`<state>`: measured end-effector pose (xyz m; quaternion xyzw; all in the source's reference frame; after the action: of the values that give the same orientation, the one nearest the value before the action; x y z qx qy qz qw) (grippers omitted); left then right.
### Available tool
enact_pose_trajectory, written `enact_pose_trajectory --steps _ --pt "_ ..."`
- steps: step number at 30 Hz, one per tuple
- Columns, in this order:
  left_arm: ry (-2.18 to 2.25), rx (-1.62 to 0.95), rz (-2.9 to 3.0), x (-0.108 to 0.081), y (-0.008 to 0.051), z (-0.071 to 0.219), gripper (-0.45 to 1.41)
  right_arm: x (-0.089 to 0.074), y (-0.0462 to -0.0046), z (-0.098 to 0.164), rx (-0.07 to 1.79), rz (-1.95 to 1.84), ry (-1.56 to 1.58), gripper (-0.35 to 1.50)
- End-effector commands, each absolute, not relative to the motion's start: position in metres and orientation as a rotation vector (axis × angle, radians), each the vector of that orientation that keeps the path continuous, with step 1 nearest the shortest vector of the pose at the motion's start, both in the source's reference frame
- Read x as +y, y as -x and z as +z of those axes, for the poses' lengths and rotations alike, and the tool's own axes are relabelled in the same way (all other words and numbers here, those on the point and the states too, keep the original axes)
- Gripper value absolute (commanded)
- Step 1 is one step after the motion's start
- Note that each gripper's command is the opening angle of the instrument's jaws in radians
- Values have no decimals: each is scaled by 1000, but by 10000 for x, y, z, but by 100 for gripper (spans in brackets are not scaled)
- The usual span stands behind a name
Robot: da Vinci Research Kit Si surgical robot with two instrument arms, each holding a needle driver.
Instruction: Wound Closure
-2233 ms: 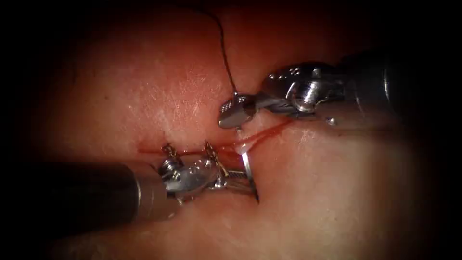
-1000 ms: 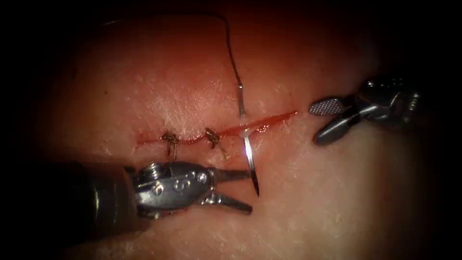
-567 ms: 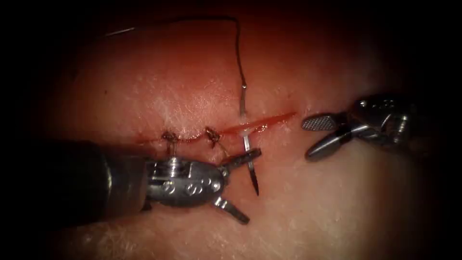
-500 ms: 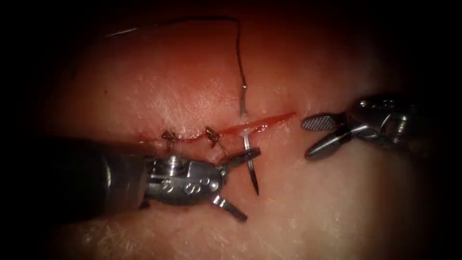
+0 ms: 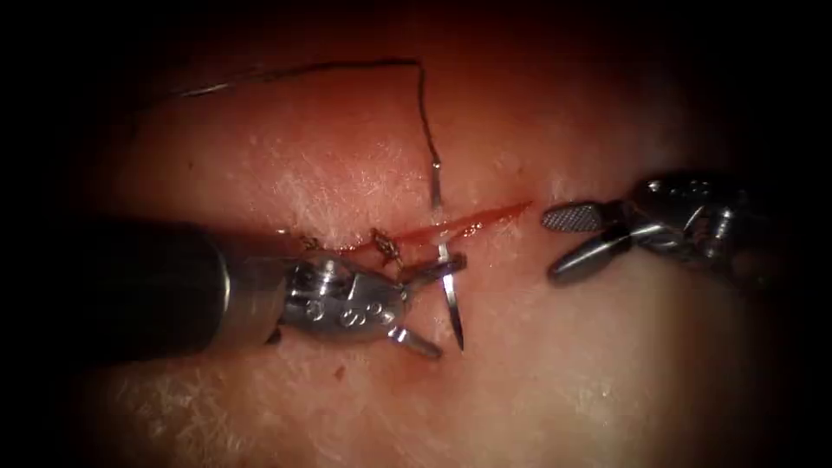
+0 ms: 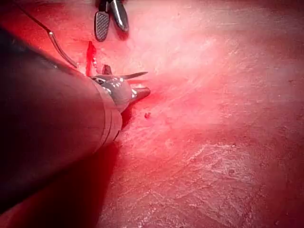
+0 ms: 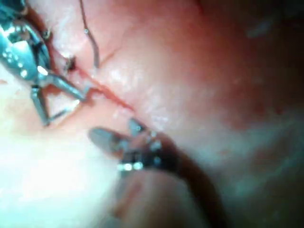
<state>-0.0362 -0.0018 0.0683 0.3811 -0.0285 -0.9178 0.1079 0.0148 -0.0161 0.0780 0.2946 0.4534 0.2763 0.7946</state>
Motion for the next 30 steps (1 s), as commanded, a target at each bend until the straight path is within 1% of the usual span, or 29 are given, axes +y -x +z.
enact_pose_trajectory --steps 1,2,4,7,13,21,30 --pt "-1128 -88 -2702 -20 367 690 84 -163 -152 784 978 594 -629 123" --pt "-1129 -144 -2709 -19 368 689 79 -159 -148 781 982 613 -610 123" --pt "-1128 -183 -2716 -16 368 688 76 -156 -145 778 991 622 -603 123" --pt "-1135 -220 -2734 -14 369 686 76 -156 -145 777 992 625 -601 123" --pt "-1163 -416 -2711 -10 368 672 72 -157 -146 777 1018 633 -602 123" --pt "-1184 -513 -2694 -9 370 657 66 -161 -150 780 1025 632 -602 123" --pt "-1185 -516 -2674 -17 382 656 62 -163 -153 783 1040 635 -600 123"
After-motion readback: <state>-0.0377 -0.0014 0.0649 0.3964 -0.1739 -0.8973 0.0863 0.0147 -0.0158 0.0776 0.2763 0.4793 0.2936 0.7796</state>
